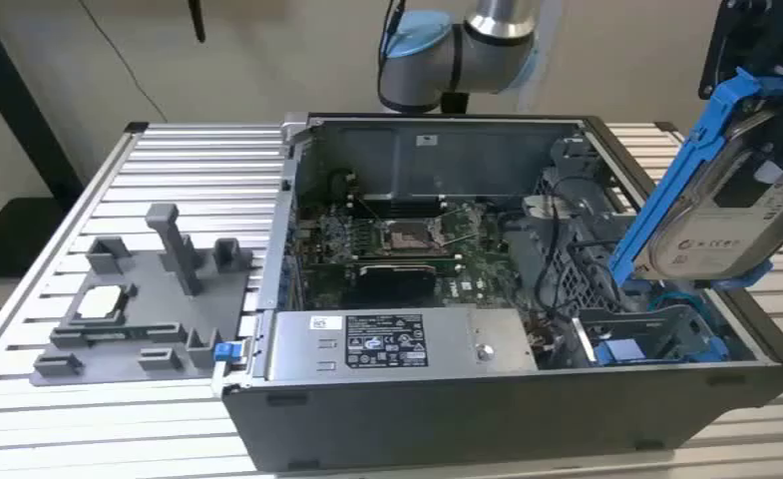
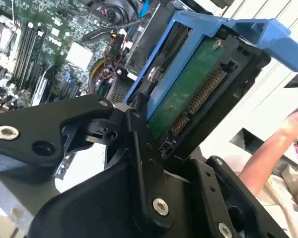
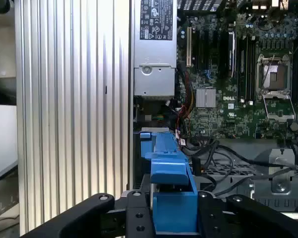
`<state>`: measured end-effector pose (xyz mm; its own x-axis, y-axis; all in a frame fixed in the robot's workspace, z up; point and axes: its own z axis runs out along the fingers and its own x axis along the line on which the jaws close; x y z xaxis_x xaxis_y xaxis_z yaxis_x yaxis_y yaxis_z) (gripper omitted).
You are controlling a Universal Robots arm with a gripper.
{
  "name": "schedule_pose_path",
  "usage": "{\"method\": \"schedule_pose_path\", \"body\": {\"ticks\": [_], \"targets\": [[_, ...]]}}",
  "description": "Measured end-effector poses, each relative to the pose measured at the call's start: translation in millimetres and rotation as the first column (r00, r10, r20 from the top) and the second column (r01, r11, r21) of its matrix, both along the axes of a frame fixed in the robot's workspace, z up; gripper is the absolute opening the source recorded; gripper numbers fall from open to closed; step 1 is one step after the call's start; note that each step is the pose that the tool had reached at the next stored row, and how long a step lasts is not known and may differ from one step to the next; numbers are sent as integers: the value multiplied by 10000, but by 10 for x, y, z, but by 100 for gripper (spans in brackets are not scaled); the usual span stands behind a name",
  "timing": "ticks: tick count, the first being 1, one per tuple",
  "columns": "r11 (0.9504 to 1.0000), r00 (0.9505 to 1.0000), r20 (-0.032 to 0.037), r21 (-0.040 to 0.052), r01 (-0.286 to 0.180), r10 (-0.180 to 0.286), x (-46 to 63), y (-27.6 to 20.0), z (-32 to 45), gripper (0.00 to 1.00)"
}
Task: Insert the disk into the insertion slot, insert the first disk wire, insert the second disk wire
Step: 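Insert the disk into the insertion slot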
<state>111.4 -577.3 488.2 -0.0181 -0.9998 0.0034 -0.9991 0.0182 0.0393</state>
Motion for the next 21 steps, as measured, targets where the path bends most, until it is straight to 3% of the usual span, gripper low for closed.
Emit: {"method": "schedule_pose_path", "body": {"ticks": [21], "targets": [[10000,10000,0,0,0,0,0,0,-42,0]]}}
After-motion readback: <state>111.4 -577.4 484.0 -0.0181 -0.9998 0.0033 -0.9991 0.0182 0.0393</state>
